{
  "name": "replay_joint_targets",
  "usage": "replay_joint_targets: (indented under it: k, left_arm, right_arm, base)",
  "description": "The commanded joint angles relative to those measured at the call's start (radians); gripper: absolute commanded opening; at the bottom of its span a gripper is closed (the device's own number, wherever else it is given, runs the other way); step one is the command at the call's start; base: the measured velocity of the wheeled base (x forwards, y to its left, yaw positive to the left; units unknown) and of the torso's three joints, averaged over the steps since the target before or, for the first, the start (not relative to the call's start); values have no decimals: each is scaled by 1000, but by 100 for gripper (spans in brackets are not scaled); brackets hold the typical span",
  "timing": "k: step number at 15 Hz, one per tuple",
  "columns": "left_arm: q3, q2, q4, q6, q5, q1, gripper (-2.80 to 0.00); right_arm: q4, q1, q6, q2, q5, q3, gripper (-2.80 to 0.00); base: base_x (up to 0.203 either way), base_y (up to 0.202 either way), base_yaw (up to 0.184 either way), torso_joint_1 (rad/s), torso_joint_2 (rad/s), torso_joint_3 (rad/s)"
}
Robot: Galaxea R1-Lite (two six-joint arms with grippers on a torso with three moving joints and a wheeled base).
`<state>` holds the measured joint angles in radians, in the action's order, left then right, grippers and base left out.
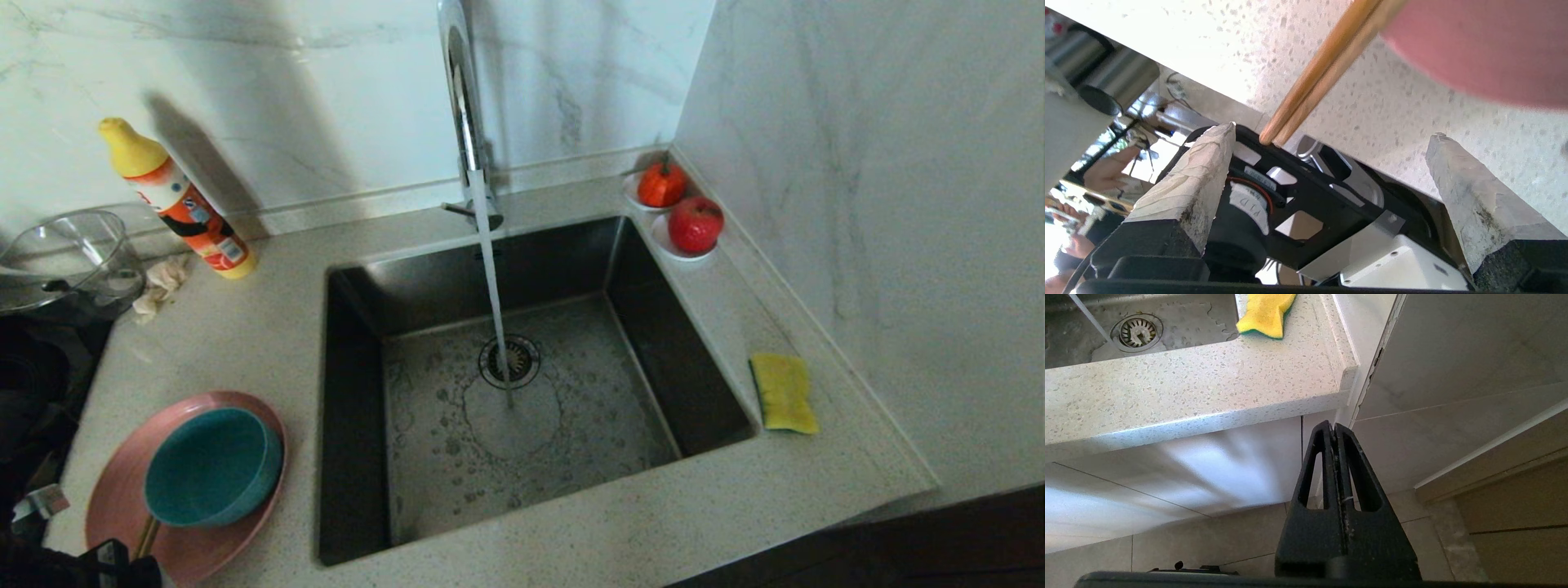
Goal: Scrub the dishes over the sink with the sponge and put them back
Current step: Rinse the chopsticks
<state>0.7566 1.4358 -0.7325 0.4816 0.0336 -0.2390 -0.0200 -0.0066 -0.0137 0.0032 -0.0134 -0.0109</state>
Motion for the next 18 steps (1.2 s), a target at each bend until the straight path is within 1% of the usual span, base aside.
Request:
replay_joint_targets:
  k: [1,4,9,14,18]
  left_arm:
    - [1,51,10,6,0,-7,0]
    - [1,91,55,38,0,-16,0]
    - [5,121,87,51,2,-20,0]
    - [15,141,87,57,61,-20,0]
    - [30,135,87,65,63,-20,0]
  right_arm:
    - [0,0,0,0,0,0,-280]
    - [0,0,0,0,0,0,-280]
    - [0,-1,0,0,0,0,-280]
    - [0,0,0,0,0,0,-280]
    - [0,0,0,0,0,0,-280]
  base:
    - [0,0,0,0,0,0]
    - [0,0,0,0,0,0]
    - [0,0,0,0,0,0]
    - [0,0,0,0,0,0]
    - [0,0,0,0,0,0]
